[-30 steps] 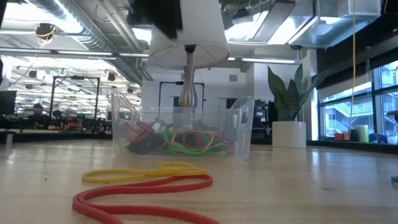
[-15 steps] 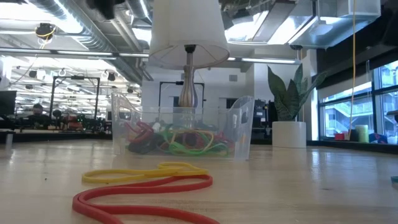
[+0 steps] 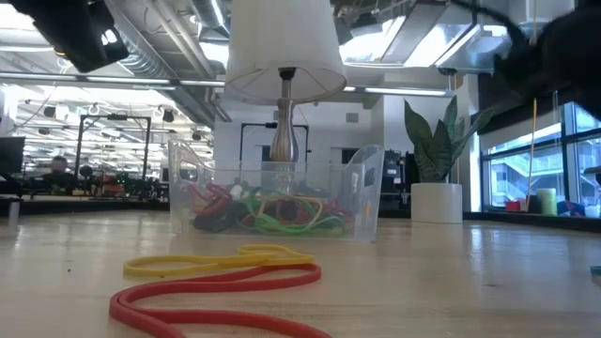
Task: Pick and place rubber bands into bin
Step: Put the right blue rubber band into the transparent bin, then put the black rubber band into the transparent bin
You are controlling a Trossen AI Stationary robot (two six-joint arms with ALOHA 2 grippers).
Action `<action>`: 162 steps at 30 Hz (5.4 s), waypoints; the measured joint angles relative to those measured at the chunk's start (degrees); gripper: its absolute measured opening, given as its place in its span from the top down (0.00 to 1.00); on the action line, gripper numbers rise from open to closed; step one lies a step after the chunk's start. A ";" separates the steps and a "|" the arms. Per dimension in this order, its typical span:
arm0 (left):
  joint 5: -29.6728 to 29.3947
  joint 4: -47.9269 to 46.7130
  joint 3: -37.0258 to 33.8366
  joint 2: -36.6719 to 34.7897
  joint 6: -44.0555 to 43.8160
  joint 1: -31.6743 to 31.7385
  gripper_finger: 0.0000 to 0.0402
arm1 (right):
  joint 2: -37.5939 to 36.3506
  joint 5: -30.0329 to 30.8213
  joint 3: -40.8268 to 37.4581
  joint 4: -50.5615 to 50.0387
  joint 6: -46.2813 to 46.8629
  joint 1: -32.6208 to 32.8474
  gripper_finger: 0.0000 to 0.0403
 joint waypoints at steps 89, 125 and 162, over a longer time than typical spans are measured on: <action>3.19 2.08 -4.54 -6.53 8.95 3.04 1.00 | 7.83 -2.42 3.41 6.60 16.03 2.40 1.00; 0.15 2.04 -4.54 -6.51 22.28 2.98 1.00 | 7.46 31.99 30.24 8.46 -24.62 -16.91 1.00; -0.15 4.48 -4.47 -6.48 20.92 0.65 0.99 | -4.34 21.64 9.73 19.58 -26.08 -13.81 0.81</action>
